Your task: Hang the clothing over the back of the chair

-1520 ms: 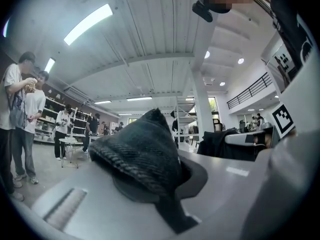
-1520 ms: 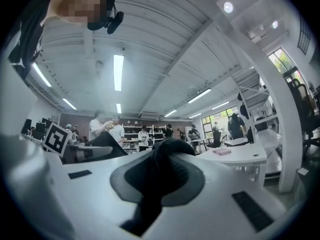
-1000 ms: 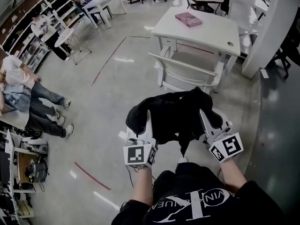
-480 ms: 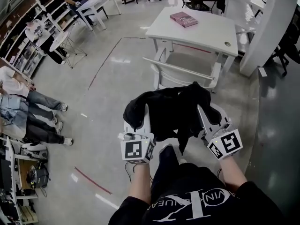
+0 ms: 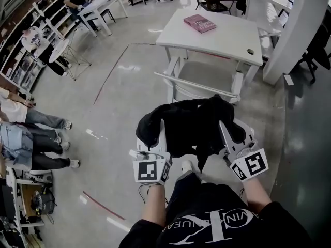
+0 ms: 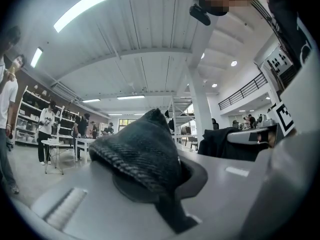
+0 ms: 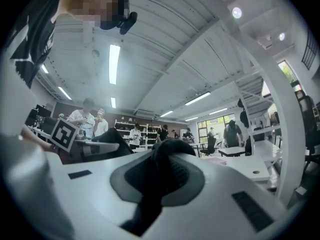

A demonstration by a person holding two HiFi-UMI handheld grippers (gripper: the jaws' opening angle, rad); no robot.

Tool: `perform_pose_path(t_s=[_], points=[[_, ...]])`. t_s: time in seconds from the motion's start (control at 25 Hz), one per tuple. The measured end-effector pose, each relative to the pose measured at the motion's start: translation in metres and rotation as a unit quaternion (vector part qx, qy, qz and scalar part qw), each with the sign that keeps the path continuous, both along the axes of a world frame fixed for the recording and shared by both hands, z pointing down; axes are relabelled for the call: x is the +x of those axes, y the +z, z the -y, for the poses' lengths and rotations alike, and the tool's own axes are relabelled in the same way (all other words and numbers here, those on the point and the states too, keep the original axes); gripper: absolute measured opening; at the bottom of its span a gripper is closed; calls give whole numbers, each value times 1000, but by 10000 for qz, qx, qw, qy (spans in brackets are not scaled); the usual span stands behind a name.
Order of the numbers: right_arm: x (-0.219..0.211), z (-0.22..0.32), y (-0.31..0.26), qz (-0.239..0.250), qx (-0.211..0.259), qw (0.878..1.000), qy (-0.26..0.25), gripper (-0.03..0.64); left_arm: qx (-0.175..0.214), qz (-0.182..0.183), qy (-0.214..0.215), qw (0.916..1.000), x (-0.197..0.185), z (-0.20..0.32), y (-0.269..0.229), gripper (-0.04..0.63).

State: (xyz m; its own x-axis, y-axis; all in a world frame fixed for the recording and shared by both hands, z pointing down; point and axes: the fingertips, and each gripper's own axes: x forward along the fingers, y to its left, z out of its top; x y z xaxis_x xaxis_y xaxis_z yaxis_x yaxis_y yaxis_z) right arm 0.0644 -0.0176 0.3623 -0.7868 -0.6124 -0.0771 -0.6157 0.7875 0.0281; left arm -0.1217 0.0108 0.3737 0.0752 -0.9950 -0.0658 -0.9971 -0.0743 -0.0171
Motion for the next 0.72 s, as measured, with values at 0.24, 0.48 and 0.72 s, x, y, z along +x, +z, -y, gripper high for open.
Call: perform_pose_path(t_s=[0.24, 0.48, 0.72], points=[[-13, 21, -16, 48, 50, 10000, 69, 35, 86, 96, 178, 9998, -11, 27, -19, 34], [-24, 50, -28, 128, 193, 9994, 245, 35, 241, 146, 496, 9984, -18, 66, -33, 34], [-44, 84, -63, 280, 423, 9980, 374, 35, 340, 144, 803, 9961, -30, 112, -63, 34]])
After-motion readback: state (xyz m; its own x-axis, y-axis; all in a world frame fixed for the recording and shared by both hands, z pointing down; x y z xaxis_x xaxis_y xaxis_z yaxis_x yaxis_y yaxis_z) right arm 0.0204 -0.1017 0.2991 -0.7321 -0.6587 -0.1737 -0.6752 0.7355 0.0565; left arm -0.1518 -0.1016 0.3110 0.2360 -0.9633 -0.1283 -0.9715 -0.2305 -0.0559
